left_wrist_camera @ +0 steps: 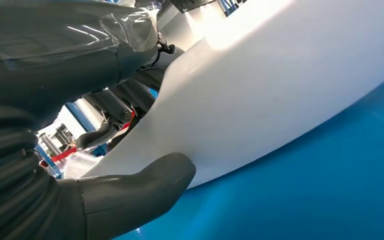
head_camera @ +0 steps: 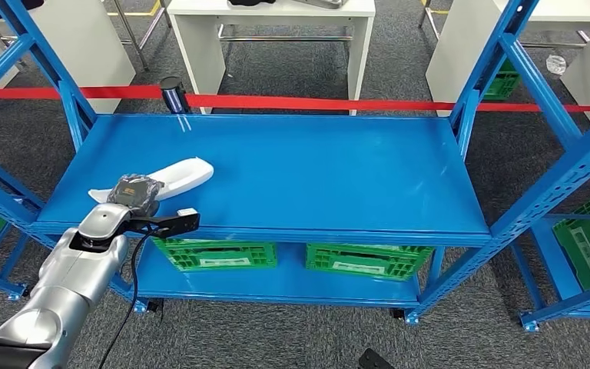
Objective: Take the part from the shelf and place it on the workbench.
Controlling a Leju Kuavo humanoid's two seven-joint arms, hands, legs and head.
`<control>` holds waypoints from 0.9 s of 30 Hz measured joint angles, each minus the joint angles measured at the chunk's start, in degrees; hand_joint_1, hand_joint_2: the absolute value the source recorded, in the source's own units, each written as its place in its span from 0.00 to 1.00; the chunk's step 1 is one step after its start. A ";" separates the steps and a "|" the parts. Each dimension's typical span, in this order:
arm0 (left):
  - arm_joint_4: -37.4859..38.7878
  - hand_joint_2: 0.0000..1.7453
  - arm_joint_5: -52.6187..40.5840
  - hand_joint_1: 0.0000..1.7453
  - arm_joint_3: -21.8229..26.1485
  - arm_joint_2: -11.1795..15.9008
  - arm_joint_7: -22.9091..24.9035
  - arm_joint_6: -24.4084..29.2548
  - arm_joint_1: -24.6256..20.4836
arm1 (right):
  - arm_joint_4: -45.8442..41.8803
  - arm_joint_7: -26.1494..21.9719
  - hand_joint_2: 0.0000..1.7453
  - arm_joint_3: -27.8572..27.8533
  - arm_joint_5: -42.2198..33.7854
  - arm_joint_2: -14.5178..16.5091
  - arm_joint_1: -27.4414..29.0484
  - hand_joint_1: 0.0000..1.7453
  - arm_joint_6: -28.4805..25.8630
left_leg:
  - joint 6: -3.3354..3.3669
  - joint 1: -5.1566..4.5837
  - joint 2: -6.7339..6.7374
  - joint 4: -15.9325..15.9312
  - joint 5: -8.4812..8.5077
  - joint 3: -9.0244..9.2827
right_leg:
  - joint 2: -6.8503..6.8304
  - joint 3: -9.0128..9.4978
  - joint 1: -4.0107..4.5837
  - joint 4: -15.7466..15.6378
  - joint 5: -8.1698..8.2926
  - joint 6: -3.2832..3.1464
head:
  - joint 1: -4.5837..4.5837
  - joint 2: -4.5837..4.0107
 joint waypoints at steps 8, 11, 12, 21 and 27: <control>0.65 1.00 -0.07 1.00 0.93 0.31 -0.55 1.25 0.53 | 0.02 -0.86 0.00 -0.45 0.79 0.08 0.30 0.00 -0.81 | -1.43 0.73 0.00 15.76 -6.52 -7.56 | 0.01 0.01 0.03 -0.11 0.17 -1.14 | -0.22 0.00; 0.58 1.00 -0.06 1.00 1.19 0.37 -0.90 1.69 0.41 | 0.02 -0.90 0.00 -0.68 0.89 0.18 0.32 0.00 -0.84 | -0.55 0.53 -0.01 4.63 -1.36 -2.05 | 0.05 0.14 0.22 -0.09 0.19 -1.06 | -0.21 0.00; 0.50 1.00 -0.06 1.00 1.25 0.37 -1.15 1.97 0.35 | 0.02 -0.91 0.00 -0.78 0.98 0.22 0.29 0.00 -0.84 | -0.25 0.36 -0.01 1.81 -0.55 -0.65 | 0.04 0.09 0.29 -0.09 0.24 -0.94 | -0.19 -0.01; -15.24 1.00 23.37 1.00 4.94 -2.73 -15.34 0.43 7.70 | 0.38 -1.56 0.00 -1.91 1.56 0.27 0.85 0.00 -1.54 | 1.82 0.10 0.26 -1.53 1.02 0.60 | -0.04 -6.64 0.16 13.02 -5.44 -0.06 | 0.03 -0.01; -40.45 1.00 68.77 1.00 4.97 -6.86 -26.43 -12.93 18.66 | 0.70 -1.72 0.00 -3.17 1.61 0.24 1.80 0.00 -2.56 | 1.10 -0.16 0.18 -0.21 -0.05 0.25 | -0.12 -1.20 0.05 2.32 -0.84 1.44 | 0.05 0.01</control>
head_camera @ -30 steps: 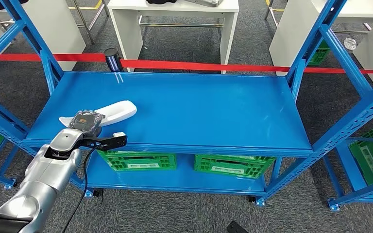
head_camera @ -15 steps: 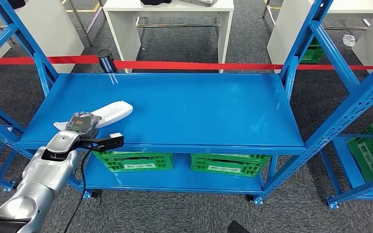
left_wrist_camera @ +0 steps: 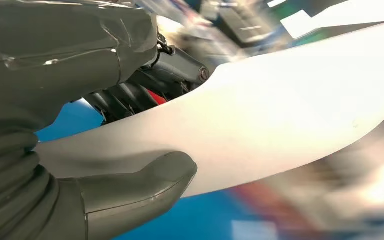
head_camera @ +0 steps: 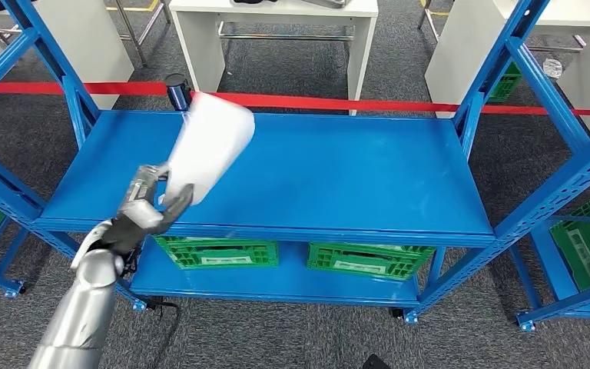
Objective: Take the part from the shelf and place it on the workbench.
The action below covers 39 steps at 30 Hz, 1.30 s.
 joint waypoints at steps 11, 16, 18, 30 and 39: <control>-24.59 1.00 32.15 1.00 -8.56 -0.01 -5.25 -19.16 6.05 | 0.50 1.07 0.00 -1.39 1.02 0.75 -0.26 0.00 -0.75 | -2.32 0.89 -0.03 16.55 -7.98 -7.61 | 0.03 1.27 0.07 -2.42 0.64 -2.69 | -0.35 -0.01; -29.49 1.00 38.44 1.00 -12.67 0.26 -5.01 -22.04 4.54 | 0.92 2.23 0.00 -2.40 1.04 0.99 -0.19 0.00 -1.04 | -0.74 0.35 -0.02 1.81 -1.82 0.29 | 0.05 1.42 0.33 -2.41 0.81 -2.29 | -0.32 -0.01; -30.46 1.00 40.20 1.00 -13.84 0.39 -4.92 -23.31 4.11 | 1.49 2.91 0.00 -2.98 0.53 1.08 -0.04 0.00 -1.26 | -0.22 -0.05 0.03 0.69 -1.59 0.78 | -0.01 1.32 0.29 -2.54 1.17 -1.57 | -0.32 0.00; -32.07 1.00 43.19 1.00 -23.19 1.05 -5.10 -25.32 -0.25 | 16.61 18.33 0.00 -8.55 -6.14 -1.88 1.07 0.00 1.94 | 0.76 0.06 0.14 0.32 1.97 -1.95 | 0.00 2.93 -0.35 0.62 -3.43 0.41 | -0.11 0.01; -32.03 1.00 41.64 1.00 -24.78 1.71 -6.06 -24.57 -1.08 | 20.12 18.19 0.00 -4.18 -5.64 -4.27 0.84 0.00 4.85 | -2.11 0.54 0.04 11.34 -6.27 -6.33 | -0.06 1.83 -0.30 -2.18 0.40 -2.57 | -0.71 0.01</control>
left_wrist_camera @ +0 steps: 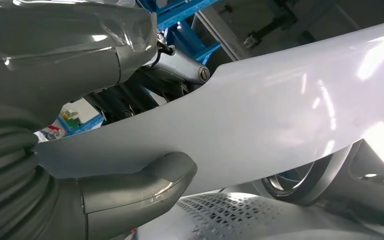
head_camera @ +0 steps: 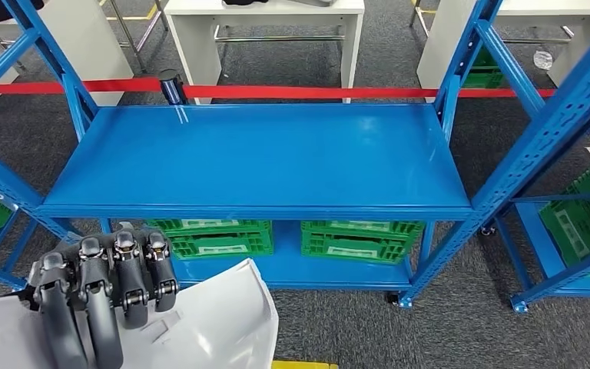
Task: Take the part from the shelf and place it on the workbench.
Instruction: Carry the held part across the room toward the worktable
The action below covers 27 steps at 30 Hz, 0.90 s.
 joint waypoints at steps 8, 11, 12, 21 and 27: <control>0.17 1.00 -0.23 1.00 -0.46 0.75 -0.58 -0.70 -1.14 | 0.47 -3.79 0.00 2.36 -1.59 0.52 -0.76 0.00 1.13 | 2.56 -1.04 0.06 -11.38 0.34 12.23 | -0.05 -3.60 0.35 -0.50 4.28 0.85 | 0.24 -0.01; 0.23 1.00 -0.36 1.00 -0.67 0.79 -0.45 -0.61 -1.75 | 0.54 -3.88 0.00 2.51 -2.83 1.01 -1.04 0.00 1.47 | 3.53 -1.59 0.17 -12.45 2.32 11.72 | -0.12 -3.49 -0.06 -1.26 5.53 1.93 | 0.42 -0.02; 0.25 1.00 -0.36 1.00 -0.80 0.75 -0.34 -0.52 -1.95 | 0.55 -3.87 0.00 2.53 -3.33 1.17 -1.05 0.00 1.67 | 3.85 -1.48 0.24 -12.94 3.28 11.43 | -0.09 -3.71 -0.04 -0.93 4.91 1.91 | 0.58 -0.02; 0.26 1.00 0.14 1.00 -1.99 0.07 0.73 1.97 -2.57 | 0.54 -3.66 0.00 2.68 -5.46 1.93 -1.10 0.00 2.44 | 3.03 -0.69 0.46 -12.20 10.18 2.89 | -0.04 0.33 -0.86 8.56 -3.32 4.31 | 2.43 -0.02; -0.11 1.00 -1.88 1.00 -0.33 -0.07 -0.48 4.68 -0.69 | 0.72 -5.52 0.00 5.46 -3.35 1.72 -0.66 0.00 2.64 | 1.14 -0.30 0.46 -9.88 11.11 0.29 | 0.06 4.44 -0.40 0.21 -4.65 1.88 | 2.29 -0.02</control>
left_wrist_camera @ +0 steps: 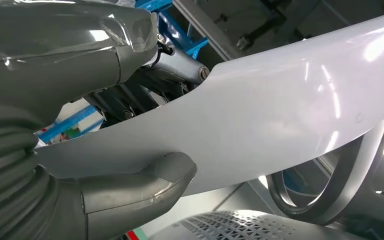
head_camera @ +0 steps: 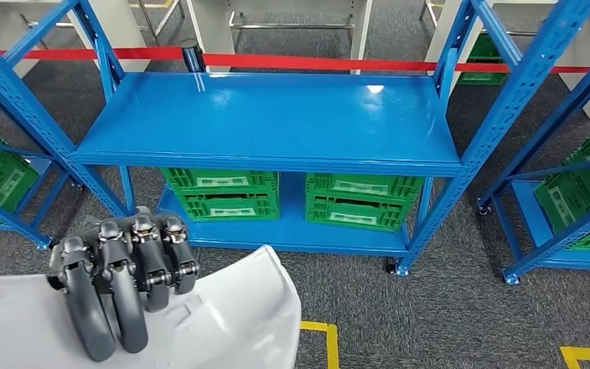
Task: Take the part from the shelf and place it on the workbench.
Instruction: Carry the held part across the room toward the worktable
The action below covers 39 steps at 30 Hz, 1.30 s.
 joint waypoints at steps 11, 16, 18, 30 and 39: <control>-0.58 1.00 0.47 1.00 3.02 0.33 -0.64 -2.20 3.80 | 0.24 -2.98 0.00 1.59 -1.16 -1.47 0.64 0.00 -1.43 | -0.84 0.43 -0.19 17.24 -11.55 -2.16 | -0.28 -4.74 0.61 0.07 4.23 -1.41 | -0.40 0.00; -0.70 1.00 0.47 1.00 3.36 0.28 -0.56 -2.22 3.92 | 0.28 -3.18 0.00 1.88 -1.16 -1.44 0.68 0.00 -1.43 | 0.89 -0.07 -0.45 7.69 -8.79 5.88 | -0.19 -6.19 1.05 0.06 5.66 -1.33 | -0.40 0.00; -1.04 1.00 0.49 1.00 3.67 0.08 -0.50 -2.23 3.86 | 0.33 -3.25 0.00 2.01 -1.23 -1.42 0.78 0.00 -1.43 | 2.37 -0.71 -0.45 0.23 -8.44 10.03 | -0.16 -7.11 0.93 0.64 5.91 -0.70 | -0.48 0.00; -0.37 1.00 -1.82 1.00 3.81 -0.24 -0.20 -2.32 3.61 | 0.55 -6.46 0.00 2.51 -1.87 -1.81 1.00 0.00 -1.26 | 1.03 -0.42 0.04 -0.43 0.03 0.56 | 0.15 1.77 0.08 -0.57 -1.30 1.63 | -0.40 0.02; 1.22 1.00 -3.16 1.00 2.38 0.51 -1.23 -1.96 2.80 | 0.57 -10.84 0.00 2.98 -2.54 -1.51 0.48 0.00 -1.61 | -1.02 0.58 -0.20 15.96 -11.68 -1.65 | -0.29 -3.96 0.28 -0.43 4.02 -1.03 | -0.92 0.02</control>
